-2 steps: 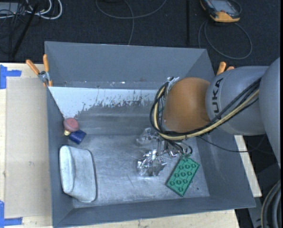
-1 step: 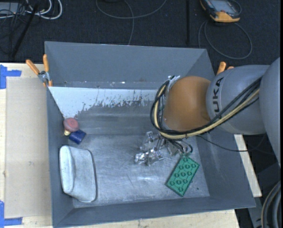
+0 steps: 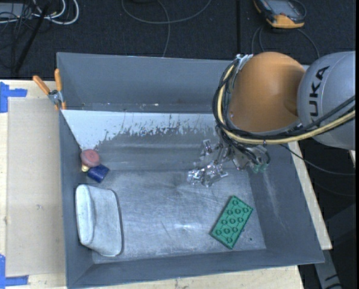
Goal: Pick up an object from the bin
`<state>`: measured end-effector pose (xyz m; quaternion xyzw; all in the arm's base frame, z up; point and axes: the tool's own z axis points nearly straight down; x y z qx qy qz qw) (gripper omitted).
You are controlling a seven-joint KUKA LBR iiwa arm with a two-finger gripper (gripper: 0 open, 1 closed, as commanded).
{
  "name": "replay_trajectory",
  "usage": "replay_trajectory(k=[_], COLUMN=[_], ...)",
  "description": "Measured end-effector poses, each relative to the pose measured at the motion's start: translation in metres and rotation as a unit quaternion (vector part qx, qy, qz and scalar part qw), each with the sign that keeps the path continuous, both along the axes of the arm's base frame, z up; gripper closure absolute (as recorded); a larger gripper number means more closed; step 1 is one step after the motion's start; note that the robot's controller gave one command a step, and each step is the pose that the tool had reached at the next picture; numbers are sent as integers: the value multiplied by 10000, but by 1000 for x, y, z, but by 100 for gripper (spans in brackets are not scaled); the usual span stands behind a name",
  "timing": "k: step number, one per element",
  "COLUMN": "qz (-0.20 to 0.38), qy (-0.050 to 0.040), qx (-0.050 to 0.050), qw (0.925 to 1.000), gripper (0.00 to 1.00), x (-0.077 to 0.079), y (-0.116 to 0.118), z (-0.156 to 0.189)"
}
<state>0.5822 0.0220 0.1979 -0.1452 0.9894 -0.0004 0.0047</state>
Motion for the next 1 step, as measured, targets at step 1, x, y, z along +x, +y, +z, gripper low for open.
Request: replay_trajectory(k=[1], qz=[2221], qy=[30], qx=[-12], qw=[9750], gripper=[100], x=[-20], y=[-1], z=[38])
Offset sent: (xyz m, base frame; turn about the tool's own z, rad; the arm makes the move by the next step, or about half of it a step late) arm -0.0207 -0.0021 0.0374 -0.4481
